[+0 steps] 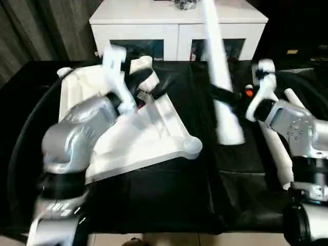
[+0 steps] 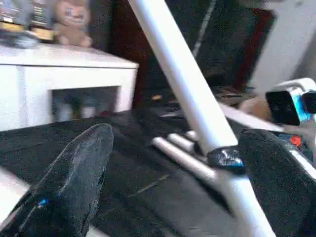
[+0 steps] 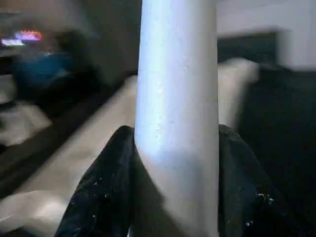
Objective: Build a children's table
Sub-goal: Pick table leg
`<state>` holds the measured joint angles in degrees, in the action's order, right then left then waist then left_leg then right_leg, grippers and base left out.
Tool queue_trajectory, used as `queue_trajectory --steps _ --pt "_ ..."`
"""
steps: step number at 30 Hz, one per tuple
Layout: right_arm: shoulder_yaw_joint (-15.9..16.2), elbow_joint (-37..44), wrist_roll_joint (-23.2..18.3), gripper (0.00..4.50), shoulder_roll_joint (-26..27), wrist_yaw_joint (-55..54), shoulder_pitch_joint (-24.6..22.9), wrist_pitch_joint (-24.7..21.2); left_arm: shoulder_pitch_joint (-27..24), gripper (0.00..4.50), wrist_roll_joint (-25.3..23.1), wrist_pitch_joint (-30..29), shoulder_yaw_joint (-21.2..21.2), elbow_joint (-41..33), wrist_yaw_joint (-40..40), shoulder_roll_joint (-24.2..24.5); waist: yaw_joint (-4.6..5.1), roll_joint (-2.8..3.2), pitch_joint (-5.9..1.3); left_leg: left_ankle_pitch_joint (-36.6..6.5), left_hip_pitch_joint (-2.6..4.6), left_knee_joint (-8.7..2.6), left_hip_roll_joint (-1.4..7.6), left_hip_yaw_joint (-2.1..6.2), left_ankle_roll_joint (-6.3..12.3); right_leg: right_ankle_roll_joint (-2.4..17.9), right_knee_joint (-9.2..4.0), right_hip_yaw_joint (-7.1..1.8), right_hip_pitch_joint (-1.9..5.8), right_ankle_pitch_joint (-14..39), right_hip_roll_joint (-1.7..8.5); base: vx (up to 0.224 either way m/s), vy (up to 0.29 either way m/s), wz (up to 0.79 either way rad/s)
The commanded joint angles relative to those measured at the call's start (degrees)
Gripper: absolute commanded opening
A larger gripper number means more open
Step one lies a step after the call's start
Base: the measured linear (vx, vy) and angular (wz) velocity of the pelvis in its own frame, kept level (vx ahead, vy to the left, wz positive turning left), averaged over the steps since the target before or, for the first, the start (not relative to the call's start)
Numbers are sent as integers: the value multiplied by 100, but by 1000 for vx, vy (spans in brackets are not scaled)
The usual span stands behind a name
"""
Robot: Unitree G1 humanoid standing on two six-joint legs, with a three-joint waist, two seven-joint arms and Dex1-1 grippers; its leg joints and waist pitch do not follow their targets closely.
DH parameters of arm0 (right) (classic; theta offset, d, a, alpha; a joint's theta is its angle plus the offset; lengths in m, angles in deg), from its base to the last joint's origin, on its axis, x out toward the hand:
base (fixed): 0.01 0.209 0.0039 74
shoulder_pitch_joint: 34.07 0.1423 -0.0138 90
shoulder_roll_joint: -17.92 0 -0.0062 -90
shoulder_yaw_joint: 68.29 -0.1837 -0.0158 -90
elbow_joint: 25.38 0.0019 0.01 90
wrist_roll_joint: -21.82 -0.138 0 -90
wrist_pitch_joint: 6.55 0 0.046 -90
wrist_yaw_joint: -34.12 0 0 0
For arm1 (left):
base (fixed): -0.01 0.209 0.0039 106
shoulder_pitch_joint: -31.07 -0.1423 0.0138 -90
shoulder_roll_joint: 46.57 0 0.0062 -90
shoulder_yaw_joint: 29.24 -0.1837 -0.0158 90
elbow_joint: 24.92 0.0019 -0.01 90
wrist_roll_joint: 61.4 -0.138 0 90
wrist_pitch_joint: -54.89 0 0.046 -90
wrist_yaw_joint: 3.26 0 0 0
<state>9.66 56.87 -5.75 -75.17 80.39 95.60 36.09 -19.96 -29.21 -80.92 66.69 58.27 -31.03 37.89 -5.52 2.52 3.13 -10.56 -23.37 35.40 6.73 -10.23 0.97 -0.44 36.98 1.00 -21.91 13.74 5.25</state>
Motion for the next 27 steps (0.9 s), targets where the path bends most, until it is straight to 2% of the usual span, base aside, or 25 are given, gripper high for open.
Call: queue_trajectory --steps 1,5,6,7,9,10,12,16,19,22,25,26,27 --pt "167 426 -371 177 -43 433 -133 -80 203 450 410 -349 148 -61 157 -165 -28 -92 -404 -472 189 -382 543 213 426 1719 -355 -134 209 -377 356 0 0 0" --pt "343 663 -482 177 -105 753 -251 -64 371 450 620 -424 257 -25 282 -337 -52 -116 -401 -502 175 -381 543 224 389 1688 -374 -140 214 -308 370 0 0 0" --pt "371 714 -533 177 -123 848 -283 -83 403 450 659 -424 299 5 291 -377 -57 -164 -393 -517 172 -386 545 219 390 1662 -383 -144 221 -206 388 0 0 0" --pt "405 763 -586 177 -146 937 -311 -125 439 450 688 -414 352 43 334 -427 -63 -145 -391 -537 175 -389 546 220 378 1641 -392 -147 211 -134 387 0 0 0" --pt "477 822 -656 177 -204 1034 -350 -158 510 450 826 -459 459 80 387 -517 -70 -207 -382 -585 190 -396 551 213 320 1566 -416 -153 206 23 381 0 0 0" --pt "508 836 -678 177 -225 1066 -361 -164 530 450 889 -486 495 69 412 -550 -86 -188 -381 -592 189 -402 554 222 283 1538 -416 -154 202 85 394 0 0 0" --pt "561 842 -694 177 -251 1099 -372 -155 552 450 1042 -549 559 39 448 -601 -88 -187 -382 -593 193 -403 551 224 240 1539 -410 -151 194 57 387 0 0 0" --pt "675 843 -683 177 -295 1159 -387 -111 534 450 1200 -631 580 -12 524 -622 -88 -223 -377 -483 180 -400 546 222 254 1539 -392 -151 197 -175 386 0 0 0" --pt "690 880 -684 177 -278 1150 -389 -126 491 450 1110 -600 519 -18 559 -648 -103 -235 -374 -435 179 -397 551 222 292 1498 -397 -157 201 -161 391 0 0 0" --pt "915 908 -472 177 -314 1017 -408 50 465 450 1012 -634 543 39 790 -704 -99 -226 -373 -428 177 -395 552 229 271 1483 -394 -153 202 -172 390 0 0 0" --pt "1195 869 -32 177 -312 769 -404 397 448 450 1008 -682 573 97 960 -713 -87 -236 -365 -481 181 -406 553 227 185 1443 -407 -154 192 -97 389 0 0 0" --pt "1251 872 41 177 -254 704 -402 516 438 432 1027 -719 598 108 1082 -718 -88 -226 -369 -502 181 -405 551 228 143 1423 -400 -161 194 -90 392 0 0 0" --pt "1251 872 41 177 -254 704 -402 516 438 432 1027 -719 598 108 1082 -718 -88 -226 -369 -502 181 -405 551 228 143 1423 -400 -161 194 -90 392 0 0 0"
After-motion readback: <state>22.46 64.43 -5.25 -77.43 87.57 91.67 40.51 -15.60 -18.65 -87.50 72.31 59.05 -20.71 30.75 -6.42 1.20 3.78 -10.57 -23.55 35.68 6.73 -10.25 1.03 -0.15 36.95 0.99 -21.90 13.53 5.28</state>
